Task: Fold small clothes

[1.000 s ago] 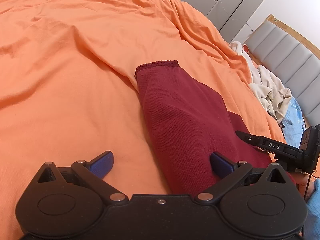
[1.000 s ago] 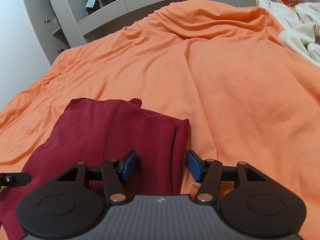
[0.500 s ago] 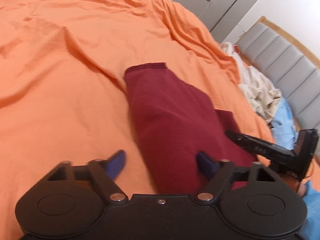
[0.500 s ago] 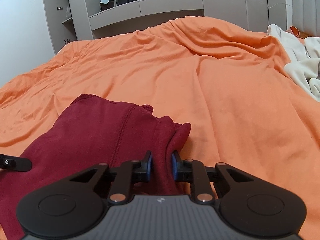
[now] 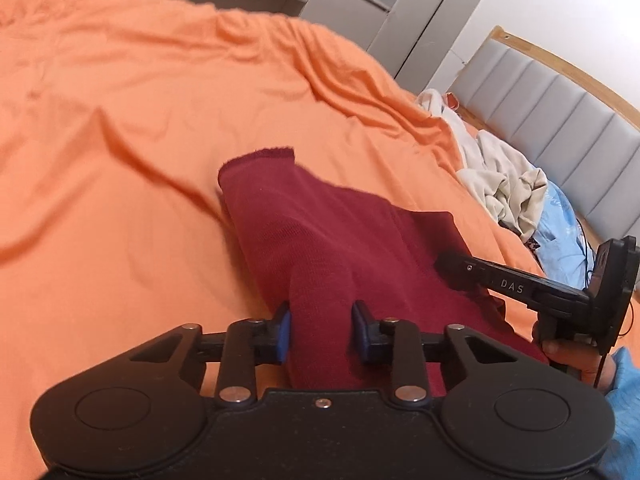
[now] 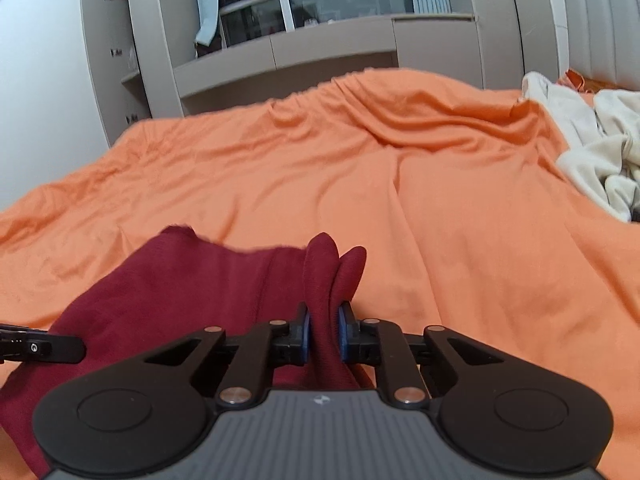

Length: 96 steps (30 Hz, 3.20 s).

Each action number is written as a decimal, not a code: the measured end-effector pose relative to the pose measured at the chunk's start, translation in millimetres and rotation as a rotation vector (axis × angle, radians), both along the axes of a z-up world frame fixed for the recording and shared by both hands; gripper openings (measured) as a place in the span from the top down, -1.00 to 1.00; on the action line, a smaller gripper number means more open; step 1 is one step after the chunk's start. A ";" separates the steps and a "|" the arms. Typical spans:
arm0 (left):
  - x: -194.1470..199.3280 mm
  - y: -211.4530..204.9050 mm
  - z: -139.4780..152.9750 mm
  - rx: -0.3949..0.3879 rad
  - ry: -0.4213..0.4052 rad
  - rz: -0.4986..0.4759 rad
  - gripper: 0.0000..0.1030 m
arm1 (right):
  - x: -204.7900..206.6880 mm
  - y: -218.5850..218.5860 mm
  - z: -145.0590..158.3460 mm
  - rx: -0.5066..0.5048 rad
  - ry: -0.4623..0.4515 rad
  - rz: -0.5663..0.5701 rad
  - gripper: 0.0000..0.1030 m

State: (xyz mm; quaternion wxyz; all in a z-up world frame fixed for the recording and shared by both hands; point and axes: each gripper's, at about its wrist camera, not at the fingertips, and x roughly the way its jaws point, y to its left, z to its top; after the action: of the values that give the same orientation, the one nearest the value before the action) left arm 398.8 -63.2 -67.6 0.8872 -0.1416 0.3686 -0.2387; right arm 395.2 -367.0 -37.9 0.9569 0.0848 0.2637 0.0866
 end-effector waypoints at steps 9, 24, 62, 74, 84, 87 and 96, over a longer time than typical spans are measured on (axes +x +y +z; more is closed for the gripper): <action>-12.4 27.5 50.9 0.042 -0.135 0.028 0.48 | -1.5 31.6 38.5 0.126 -0.098 0.079 0.70; -28.9 95.9 44.4 0.120 -0.107 0.193 0.48 | 45.3 110.0 8.6 0.012 0.008 0.131 0.70; -107.4 111.6 12.8 0.191 -0.093 0.400 -0.99 | -95.8 129.1 -11.2 -0.342 0.031 -0.191 -1.00; -141.3 103.0 28.1 0.226 -0.072 0.422 -0.99 | -135.0 104.0 5.6 -0.152 -0.056 -0.166 -1.00; -190.4 94.7 53.9 0.220 -0.132 0.471 -0.99 | -196.5 113.5 32.6 -0.112 -0.257 -0.098 -1.00; -209.1 90.7 61.7 0.223 -0.166 0.475 -0.99 | -214.6 116.1 36.2 -0.106 -0.288 -0.087 -1.00; -261.8 80.5 74.0 0.240 -0.243 0.480 -0.99 | -263.8 123.7 38.1 -0.097 -0.326 -0.070 -1.00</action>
State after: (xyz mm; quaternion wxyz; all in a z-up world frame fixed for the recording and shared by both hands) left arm 137.0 17.3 6.3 0.9663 -0.0892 0.2413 0.0082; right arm 131.4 -243.3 0.2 0.9924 0.0326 0.1058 0.0532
